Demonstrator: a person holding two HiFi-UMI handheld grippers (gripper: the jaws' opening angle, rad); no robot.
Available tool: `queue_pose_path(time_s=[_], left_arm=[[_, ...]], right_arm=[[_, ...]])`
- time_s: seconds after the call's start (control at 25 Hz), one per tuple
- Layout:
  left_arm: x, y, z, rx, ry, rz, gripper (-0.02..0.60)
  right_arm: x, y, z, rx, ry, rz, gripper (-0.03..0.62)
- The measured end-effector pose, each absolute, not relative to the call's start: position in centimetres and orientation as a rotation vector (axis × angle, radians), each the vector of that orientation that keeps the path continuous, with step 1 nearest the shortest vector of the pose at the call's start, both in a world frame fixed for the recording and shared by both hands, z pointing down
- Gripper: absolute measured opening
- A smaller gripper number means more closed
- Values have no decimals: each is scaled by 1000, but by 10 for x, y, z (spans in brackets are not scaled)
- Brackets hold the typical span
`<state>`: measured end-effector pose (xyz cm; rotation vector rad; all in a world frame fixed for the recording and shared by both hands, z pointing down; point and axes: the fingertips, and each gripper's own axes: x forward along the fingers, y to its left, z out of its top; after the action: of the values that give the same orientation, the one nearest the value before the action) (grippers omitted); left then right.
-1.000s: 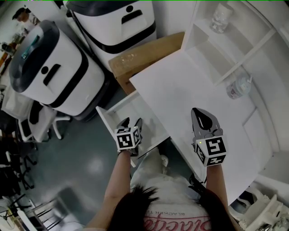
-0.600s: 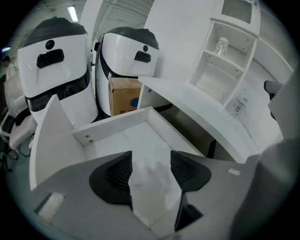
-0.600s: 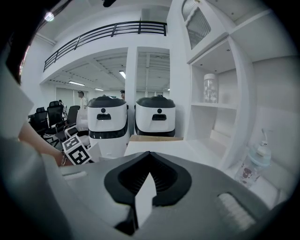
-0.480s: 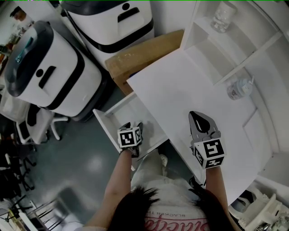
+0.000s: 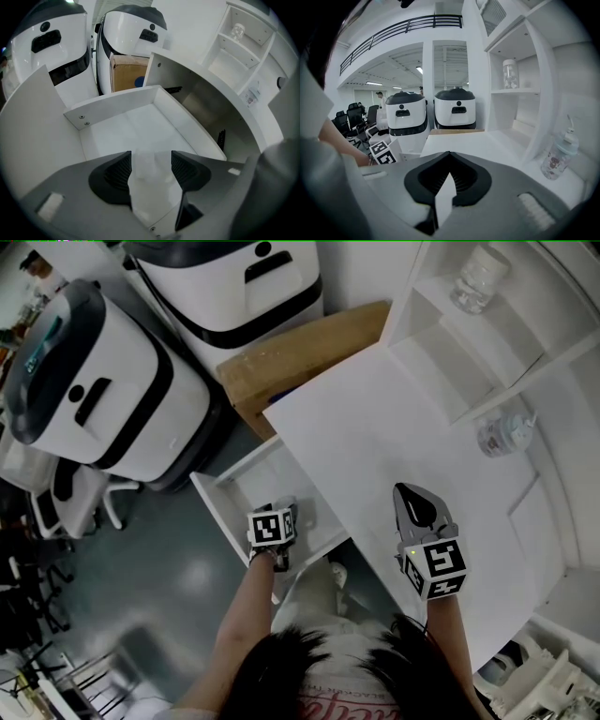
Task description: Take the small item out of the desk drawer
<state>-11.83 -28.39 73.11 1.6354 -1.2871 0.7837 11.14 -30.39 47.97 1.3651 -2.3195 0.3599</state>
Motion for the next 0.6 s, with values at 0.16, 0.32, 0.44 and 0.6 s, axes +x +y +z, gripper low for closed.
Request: queue_pose_path(time_s=[0.16,0.32,0.44,0.6], left_arm=[[-118,-282,745,1612,-1264,811,281],[-119,-279,755,1586,-1247,835,281],[-120,-278,763,1570,-1235,852,281],[-119,-278,772,1552,-1224,869,281]], right_arm=[[115,-306,486,1382,-2308,382,2],[119,-305,490,1397,-2296,404,2],[121,-304,495,1400,-2285,412,2],[122,-304,500,1401,-2271,423,2]])
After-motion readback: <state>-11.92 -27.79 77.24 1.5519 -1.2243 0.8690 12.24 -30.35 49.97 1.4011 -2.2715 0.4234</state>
